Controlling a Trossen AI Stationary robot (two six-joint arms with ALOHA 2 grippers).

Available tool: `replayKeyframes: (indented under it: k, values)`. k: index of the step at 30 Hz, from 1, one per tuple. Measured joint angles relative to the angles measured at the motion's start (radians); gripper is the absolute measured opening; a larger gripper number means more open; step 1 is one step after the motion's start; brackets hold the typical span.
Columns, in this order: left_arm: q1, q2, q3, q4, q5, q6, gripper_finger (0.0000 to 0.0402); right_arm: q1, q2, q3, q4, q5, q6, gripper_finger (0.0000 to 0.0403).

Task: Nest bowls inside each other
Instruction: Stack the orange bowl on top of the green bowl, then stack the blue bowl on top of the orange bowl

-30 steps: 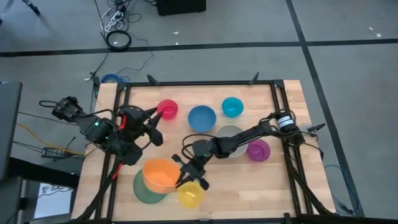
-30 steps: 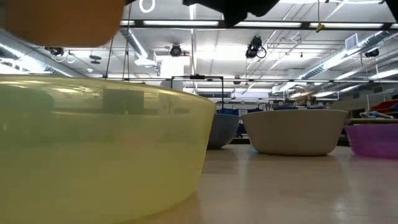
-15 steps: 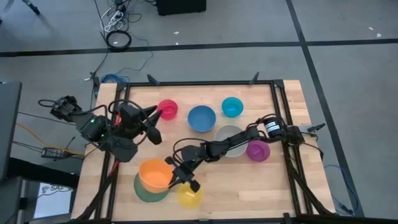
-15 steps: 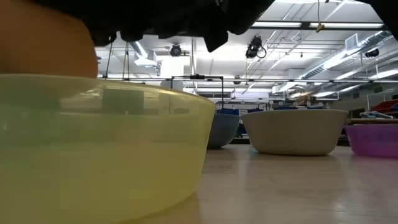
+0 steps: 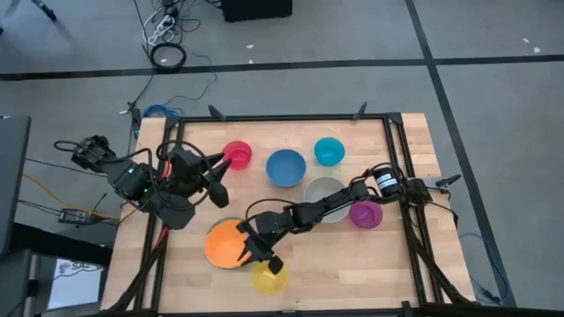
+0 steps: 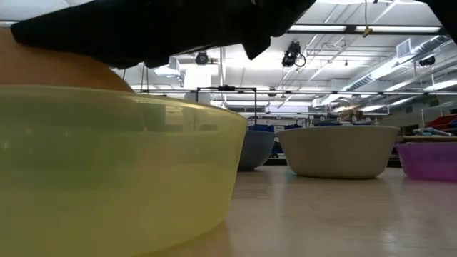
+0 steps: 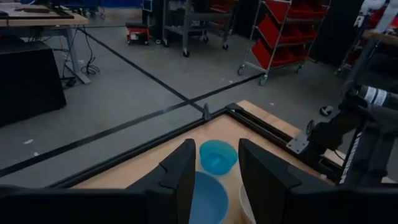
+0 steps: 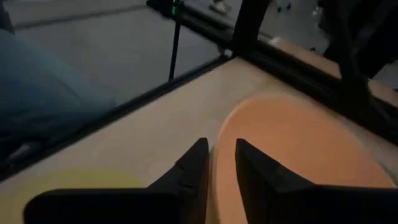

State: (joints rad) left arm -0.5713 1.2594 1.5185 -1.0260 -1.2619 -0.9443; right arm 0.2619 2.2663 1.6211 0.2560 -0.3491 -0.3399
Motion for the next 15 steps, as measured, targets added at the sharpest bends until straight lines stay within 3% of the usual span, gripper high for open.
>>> replayKeyframes:
  k: [8,15]
  values:
    - [0.000,0.000,0.000,-0.015,0.027,0.023,0.0131,-0.005,-0.118,0.000,-0.115,0.147,-0.064,0.0095]
    - [0.000,0.003,0.000,-0.157,0.167,-0.053,0.0131,-0.078,-0.310,0.000,-0.471,0.250,-0.002,0.0094]
